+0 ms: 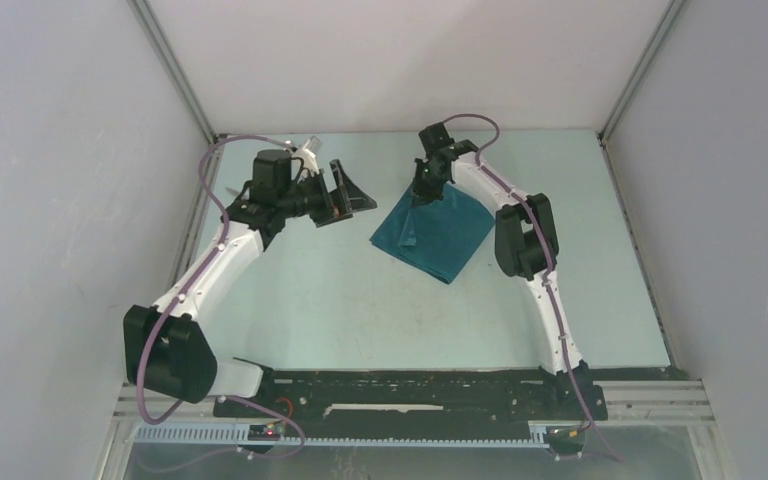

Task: Fold the napkin into a case and place the utensils inside
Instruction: Fold the rectangle-folded napkin at the center of the board.

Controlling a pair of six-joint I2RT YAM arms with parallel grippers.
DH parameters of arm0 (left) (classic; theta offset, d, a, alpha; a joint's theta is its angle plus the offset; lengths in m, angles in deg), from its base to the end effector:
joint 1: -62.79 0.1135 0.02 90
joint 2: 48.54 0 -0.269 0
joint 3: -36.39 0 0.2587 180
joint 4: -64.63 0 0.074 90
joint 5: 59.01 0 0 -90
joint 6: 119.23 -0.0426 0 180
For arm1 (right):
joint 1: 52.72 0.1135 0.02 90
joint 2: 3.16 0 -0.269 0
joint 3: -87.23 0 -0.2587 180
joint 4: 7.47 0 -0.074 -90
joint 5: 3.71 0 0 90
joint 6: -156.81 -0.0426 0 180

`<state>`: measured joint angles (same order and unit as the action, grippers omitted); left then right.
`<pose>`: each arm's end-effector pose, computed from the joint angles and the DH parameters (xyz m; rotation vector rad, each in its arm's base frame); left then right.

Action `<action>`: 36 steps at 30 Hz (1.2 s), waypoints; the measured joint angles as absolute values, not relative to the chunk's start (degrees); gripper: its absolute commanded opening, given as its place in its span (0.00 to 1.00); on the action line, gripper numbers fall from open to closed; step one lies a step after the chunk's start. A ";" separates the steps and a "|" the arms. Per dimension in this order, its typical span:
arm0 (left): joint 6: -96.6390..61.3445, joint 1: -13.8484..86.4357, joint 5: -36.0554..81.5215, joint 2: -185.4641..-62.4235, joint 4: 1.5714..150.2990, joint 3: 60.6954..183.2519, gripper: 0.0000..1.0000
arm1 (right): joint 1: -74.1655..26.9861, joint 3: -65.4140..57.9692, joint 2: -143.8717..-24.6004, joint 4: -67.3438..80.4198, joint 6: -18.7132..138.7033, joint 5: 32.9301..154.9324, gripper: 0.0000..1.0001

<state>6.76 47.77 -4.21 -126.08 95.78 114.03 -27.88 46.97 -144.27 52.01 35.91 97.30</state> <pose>0.2968 -0.1051 0.3205 -0.0125 2.2268 -1.1610 0.4906 0.2361 0.1751 0.0759 2.7250 0.5634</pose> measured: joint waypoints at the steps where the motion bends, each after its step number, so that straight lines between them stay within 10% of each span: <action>1: 6.76 47.79 -4.21 -126.10 95.75 113.99 1.00 | -27.81 47.03 -144.30 52.09 35.83 97.45 0.00; 22: 6.85 48.29 -5.39 -126.12 94.88 113.97 1.00 | -26.85 51.34 -147.64 53.06 35.15 98.85 0.00; 36: 6.94 48.47 -5.65 -126.18 93.83 113.09 1.00 | -27.75 56.30 -146.31 52.27 34.30 103.83 0.57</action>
<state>6.94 48.47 -5.65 -126.18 93.83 113.09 -27.75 56.30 -146.31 52.27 34.30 103.83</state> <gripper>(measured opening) 0.996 0.530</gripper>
